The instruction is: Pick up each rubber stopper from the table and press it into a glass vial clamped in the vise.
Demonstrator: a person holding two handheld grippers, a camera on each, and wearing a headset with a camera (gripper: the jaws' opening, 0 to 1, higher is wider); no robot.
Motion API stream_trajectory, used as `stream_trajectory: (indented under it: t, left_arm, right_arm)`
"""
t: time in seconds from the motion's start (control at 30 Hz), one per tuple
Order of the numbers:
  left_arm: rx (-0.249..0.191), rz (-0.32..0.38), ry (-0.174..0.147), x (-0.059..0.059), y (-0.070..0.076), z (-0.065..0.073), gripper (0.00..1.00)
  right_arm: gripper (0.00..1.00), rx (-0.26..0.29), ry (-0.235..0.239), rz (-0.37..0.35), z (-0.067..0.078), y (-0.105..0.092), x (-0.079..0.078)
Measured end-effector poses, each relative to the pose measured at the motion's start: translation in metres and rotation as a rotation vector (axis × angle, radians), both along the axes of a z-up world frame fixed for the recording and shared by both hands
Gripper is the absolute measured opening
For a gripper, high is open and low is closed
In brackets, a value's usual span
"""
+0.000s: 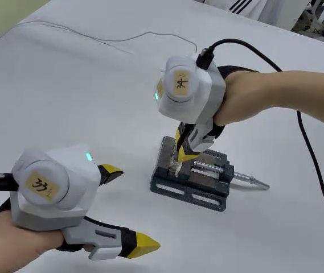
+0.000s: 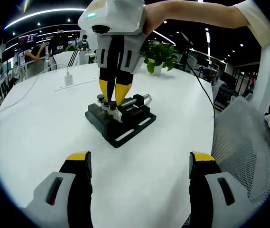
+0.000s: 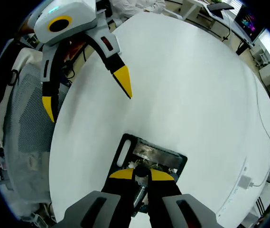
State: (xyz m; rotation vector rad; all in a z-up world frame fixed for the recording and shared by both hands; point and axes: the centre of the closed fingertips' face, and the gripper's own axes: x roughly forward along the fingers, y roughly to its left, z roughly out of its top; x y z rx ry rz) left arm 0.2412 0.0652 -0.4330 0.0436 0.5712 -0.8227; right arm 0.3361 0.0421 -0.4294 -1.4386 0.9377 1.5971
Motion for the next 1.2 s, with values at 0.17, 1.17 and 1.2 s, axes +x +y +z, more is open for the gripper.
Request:
stream_trajectory:
  t: [0.17, 1.17, 1.2]
  left_arm:
    - [-0.001, -0.003, 0.003, -0.0002, -0.0018, -0.0011, 0.83]
    - [-0.002, -0.012, 0.012, 0.0002, -0.0054, -0.0025, 0.82]
    - [0.000, -0.012, 0.013, 0.0004, -0.0050, -0.0025, 0.82]
  right_arm:
    - [0.04, 0.006, 0.013, -0.066, -0.0012, -0.0007, 0.0015]
    - [0.06, -0.066, -0.013, -0.064, -0.0009, -0.0018, -0.0022]
    - [0.06, -0.062, -0.013, -0.035, -0.0005, -0.0019, -0.0022]
